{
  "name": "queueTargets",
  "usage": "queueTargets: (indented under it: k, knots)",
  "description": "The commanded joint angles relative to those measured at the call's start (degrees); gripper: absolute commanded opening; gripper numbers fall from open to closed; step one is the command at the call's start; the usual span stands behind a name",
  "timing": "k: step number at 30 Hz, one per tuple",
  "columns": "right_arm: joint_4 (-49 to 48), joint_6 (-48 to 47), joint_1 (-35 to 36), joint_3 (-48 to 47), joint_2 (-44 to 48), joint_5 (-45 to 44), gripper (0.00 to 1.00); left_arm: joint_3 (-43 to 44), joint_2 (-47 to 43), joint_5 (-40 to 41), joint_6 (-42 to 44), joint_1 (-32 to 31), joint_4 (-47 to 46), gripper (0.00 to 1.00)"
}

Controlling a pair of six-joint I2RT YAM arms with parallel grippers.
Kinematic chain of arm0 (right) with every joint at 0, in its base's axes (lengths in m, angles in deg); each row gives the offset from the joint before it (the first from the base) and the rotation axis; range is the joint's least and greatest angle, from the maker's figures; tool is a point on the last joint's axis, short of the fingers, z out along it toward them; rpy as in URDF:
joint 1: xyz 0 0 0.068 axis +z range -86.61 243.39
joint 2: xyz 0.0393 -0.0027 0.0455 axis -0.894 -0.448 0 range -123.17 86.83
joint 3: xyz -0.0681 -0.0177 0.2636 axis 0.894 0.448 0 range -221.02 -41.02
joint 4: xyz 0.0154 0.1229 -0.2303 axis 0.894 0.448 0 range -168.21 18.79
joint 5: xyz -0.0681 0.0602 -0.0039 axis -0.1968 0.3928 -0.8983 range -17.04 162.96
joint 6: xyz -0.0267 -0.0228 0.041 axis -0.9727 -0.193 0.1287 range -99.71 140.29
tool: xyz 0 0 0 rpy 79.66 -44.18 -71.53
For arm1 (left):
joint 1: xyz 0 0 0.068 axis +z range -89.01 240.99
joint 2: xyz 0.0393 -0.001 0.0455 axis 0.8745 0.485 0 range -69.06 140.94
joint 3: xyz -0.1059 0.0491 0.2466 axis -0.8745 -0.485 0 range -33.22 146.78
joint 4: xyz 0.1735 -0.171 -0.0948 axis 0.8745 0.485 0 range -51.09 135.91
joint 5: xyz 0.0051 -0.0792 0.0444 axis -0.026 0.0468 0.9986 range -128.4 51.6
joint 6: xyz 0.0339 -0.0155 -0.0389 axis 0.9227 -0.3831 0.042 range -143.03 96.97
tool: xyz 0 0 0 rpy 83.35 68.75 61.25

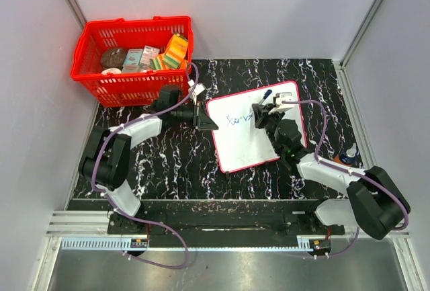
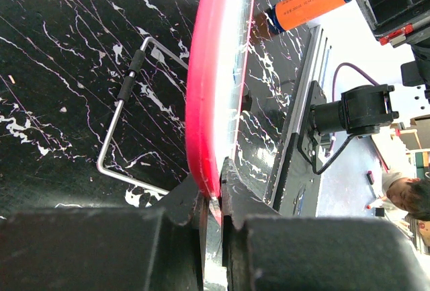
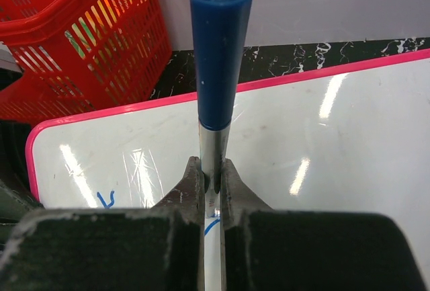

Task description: Write a sentence on the whiteboard

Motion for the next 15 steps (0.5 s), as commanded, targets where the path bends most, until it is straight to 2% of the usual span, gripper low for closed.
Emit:
queueTargets:
  k: [1, 15]
  knots:
    - [-0.2, 0.7, -0.3, -0.9, -0.2, 1.5, 0.0, -1.1, 2.4, 6.4, 11.4, -3.2, 5.4, 0.0]
    - [1.0, 1.7, -0.3, 2.7, 2.0, -0.1, 0.0, -1.0, 2.6, 6.8, 11.8, -3.5, 5.5, 0.0]
